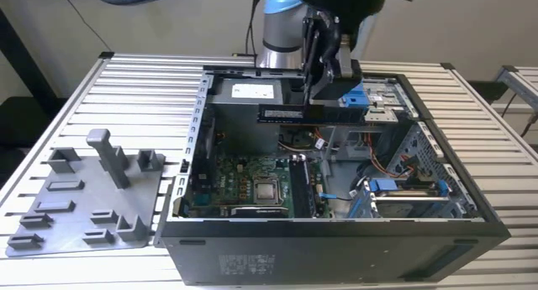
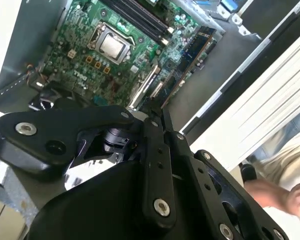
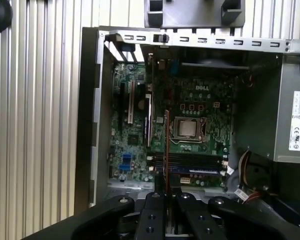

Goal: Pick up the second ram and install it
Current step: 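Pick up the second ram and move it above second insertion slot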

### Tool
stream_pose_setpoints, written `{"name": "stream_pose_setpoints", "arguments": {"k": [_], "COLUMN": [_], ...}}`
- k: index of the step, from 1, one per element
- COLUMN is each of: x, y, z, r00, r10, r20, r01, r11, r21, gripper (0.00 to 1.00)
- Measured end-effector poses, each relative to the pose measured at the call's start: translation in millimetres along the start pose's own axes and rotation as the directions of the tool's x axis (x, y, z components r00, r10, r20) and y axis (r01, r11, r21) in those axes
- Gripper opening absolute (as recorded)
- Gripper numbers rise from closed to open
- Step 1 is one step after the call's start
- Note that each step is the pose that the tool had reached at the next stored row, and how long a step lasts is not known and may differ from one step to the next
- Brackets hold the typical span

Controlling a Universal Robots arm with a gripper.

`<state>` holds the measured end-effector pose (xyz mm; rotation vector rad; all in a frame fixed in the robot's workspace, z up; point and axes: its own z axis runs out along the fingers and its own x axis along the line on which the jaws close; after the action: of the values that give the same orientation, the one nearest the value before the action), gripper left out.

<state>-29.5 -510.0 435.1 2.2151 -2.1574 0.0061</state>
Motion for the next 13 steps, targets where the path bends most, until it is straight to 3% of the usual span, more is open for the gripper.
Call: {"name": "stream_pose_setpoints", "arguments": {"k": [8, 13], "x": [0.8, 1.0], "y": [-28.6, -41.2], "z": [-0.9, -1.3], "r00": [1.0000, 1.0000], "r10": [0.000, 0.000], "r20": [0.0001, 0.0001], "r01": [0.000, 0.000], "r11": [1.0000, 1.0000], "r21": [-0.0028, -0.0035], "gripper": [0.14, 0.14]}}
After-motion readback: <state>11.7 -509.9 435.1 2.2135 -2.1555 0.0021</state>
